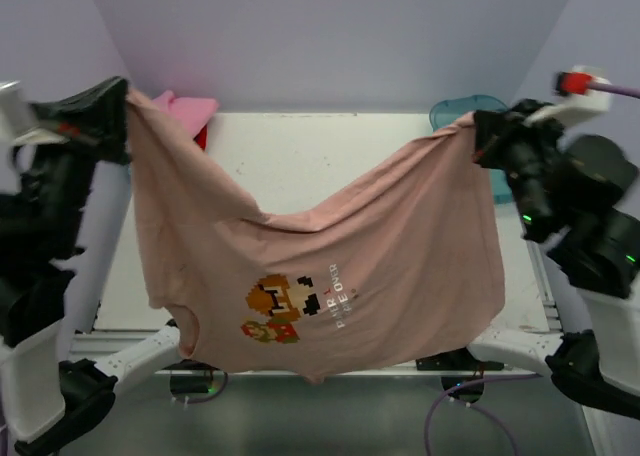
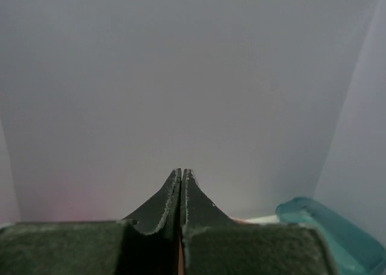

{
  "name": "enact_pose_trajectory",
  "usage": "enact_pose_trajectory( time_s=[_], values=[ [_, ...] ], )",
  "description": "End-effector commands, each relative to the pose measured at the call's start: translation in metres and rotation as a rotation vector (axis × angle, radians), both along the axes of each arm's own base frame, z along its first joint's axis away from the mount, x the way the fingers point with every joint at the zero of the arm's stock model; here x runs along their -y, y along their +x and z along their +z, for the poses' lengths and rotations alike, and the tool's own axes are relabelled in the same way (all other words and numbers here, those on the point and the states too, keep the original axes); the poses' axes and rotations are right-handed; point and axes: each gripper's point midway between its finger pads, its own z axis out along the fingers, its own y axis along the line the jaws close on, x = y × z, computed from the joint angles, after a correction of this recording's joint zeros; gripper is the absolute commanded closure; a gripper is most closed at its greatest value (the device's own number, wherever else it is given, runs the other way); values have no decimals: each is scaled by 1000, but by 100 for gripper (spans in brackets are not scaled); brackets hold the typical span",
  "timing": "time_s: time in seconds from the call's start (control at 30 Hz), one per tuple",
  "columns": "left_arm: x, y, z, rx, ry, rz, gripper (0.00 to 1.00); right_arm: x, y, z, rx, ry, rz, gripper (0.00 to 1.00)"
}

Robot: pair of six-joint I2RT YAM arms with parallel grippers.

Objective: Fold and stack the t-shirts
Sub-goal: Flatten out the tshirt

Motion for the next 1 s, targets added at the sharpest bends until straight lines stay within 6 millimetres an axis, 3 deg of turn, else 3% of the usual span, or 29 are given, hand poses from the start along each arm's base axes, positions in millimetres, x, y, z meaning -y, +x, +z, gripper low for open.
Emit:
enact_pose_trajectory(
  time_s=[0.0, 0.03, 0.07, 0.13, 0.17, 0.2, 0.23, 0.27, 0.3, 0.33, 0.37, 0.43, 0.47, 0.5, 0.53, 0.57, 0.6, 0.63, 0.67, 0.7, 0.73, 0.77, 0.8, 0.9, 0.97],
  values=[
    [24, 111, -80, -266, 123, 189, 100, -20, 68, -73, -218, -152, -242, 100],
    [25, 128, -95, -300, 172, 236, 100, -26, 82, -85, -255, -166, -266, 100],
    [32, 155, -118, -357, 230, 281, 100, -46, 106, -115, -344, -223, -242, 100],
    [38, 189, -156, -428, 283, 349, 100, -44, 138, -137, -421, -216, -288, 100],
    [40, 214, -180, -488, 302, 365, 100, -54, 162, -170, -501, -275, -306, 100],
    [50, 229, -195, -511, 311, 316, 100, -50, 177, -174, -517, -267, -331, 100],
    [32, 247, -205, -543, 297, 348, 100, -50, 187, -183, -538, -270, -346, 100],
    [31, 271, -231, -607, 304, 352, 100, -50, 197, -194, -569, -286, -356, 100],
    [27, 281, -225, -610, 265, 348, 100, -54, 209, -199, -579, -295, -364, 100],
    [16, 287, -232, -647, 261, 365, 100, -54, 211, -198, -577, -310, -364, 100],
    [17, 289, -228, -645, 248, 355, 100, -55, 212, -192, -557, -299, -356, 100],
    [20, 279, -203, -580, 222, 319, 100, -52, 194, -172, -501, -270, -295, 100],
    [18, 260, -177, -524, 193, 303, 100, -58, 194, -151, -409, -207, -251, 100],
    [18, 246, -161, -488, 178, 281, 100, -46, 163, -132, -343, -169, -203, 100],
    [13, 211, -130, -407, 149, 256, 100, -55, 148, -122, -295, -148, -98, 100],
    [14, 191, -115, -363, 122, 224, 100, -53, 131, -100, -213, -101, -55, 100],
    [22, 171, -107, -326, 126, 152, 100, -49, 116, -103, -205, -94, -24, 100],
    [22, 149, -96, -284, 118, 122, 100, -38, 80, -75, -125, -48, 26, 100],
    [15, 101, -72, -193, 87, 90, 100, -45, 60, -76, -135, -64, 124, 100],
    [21, 78, -67, -152, 98, 29, 100, -49, 41, -72, -122, -64, 197, 100],
    [25, 53, -62, -116, 111, -28, 100, -44, 11, -58, -65, -63, 264, 100],
    [24, 9, -50, -41, 99, -83, 100, -58, -14, -61, -69, -81, 407, 100],
    [35, -18, -47, 1, 131, -176, 100, -60, -35, -52, -31, -81, 473, 100],
    [44, -91, -32, 115, 136, -327, 100, -53, -98, -26, 102, -62, 619, 100],
    [50, -127, -23, 189, 132, -423, 100, -48, -122, -9, 170, -40, 658, 100]
  ],
)
